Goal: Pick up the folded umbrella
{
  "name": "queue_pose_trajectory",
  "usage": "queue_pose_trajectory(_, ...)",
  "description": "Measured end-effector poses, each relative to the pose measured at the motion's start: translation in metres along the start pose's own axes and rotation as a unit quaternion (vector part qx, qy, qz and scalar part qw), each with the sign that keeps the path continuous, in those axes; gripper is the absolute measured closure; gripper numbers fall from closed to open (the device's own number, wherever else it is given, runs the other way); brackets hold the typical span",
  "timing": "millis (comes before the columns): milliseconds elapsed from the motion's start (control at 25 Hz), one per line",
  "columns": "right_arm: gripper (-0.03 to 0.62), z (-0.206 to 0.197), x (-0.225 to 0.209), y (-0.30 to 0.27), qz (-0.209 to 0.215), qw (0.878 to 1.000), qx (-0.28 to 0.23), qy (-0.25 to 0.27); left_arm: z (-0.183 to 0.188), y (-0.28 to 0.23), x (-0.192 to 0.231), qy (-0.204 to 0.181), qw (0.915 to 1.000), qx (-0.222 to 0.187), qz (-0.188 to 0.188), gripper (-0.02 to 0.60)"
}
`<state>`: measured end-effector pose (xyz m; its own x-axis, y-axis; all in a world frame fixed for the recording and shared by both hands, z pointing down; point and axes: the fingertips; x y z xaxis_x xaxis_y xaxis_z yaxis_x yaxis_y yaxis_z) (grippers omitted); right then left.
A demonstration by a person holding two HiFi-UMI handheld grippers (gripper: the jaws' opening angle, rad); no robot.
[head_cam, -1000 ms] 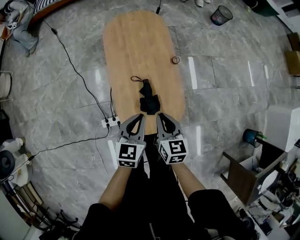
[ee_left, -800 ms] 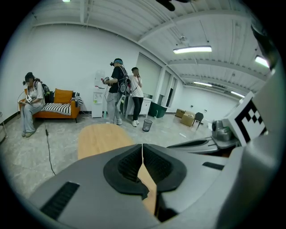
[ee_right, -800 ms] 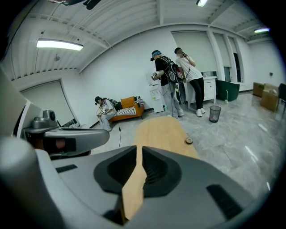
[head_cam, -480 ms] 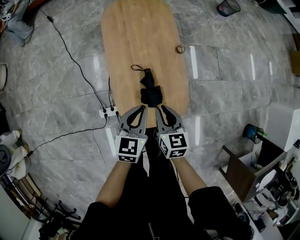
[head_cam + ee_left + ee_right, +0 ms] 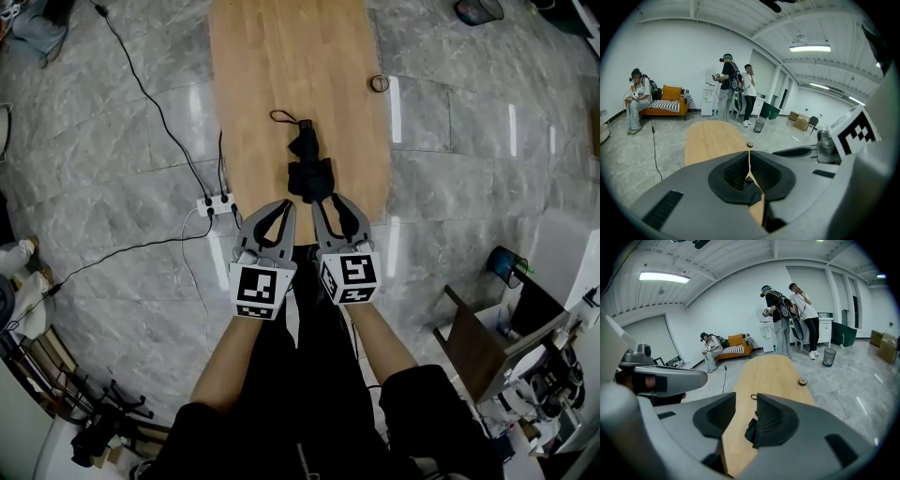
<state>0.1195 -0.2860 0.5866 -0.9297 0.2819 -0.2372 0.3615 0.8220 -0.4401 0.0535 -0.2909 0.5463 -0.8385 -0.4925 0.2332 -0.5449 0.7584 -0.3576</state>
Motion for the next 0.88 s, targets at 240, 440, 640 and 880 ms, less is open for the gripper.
queue_pose_trajectory(240, 0.408, -0.009, -0.003, -0.016, -0.008, 1.000, -0.004, 0.014, -0.013, -0.001, 0.013, 0.013, 0.9998, 0.008, 0.012, 0.564)
queue_pose_trajectory(440, 0.381, -0.022, -0.005, -0.031, -0.010, 1.000, 0.004, 0.012, -0.023, 0.000, 0.023, 0.023, 0.9994, 0.014, 0.022, 0.563)
queue_pose_trajectory(640, 0.361, -0.036, -0.010, -0.046, -0.014, 1.000, 0.016, 0.010, -0.034, 0.001, 0.031, 0.027, 0.9990, 0.023, 0.026, 0.563)
queue_pose_trajectory(880, 0.338, -0.050, -0.012, -0.059, -0.015, 0.999, 0.028, 0.005, -0.043, 0.006, 0.036, 0.029, 0.9988, 0.029, 0.027, 0.563)
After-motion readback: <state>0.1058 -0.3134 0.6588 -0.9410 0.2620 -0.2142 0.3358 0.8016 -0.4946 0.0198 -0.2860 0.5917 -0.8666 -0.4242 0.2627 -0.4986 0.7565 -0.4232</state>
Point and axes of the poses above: the fingertips, and each gripper's own axes: y backward along the fingers, x to its left, z out of its top, and after that the axes turned 12 degrees about -x, right-handed
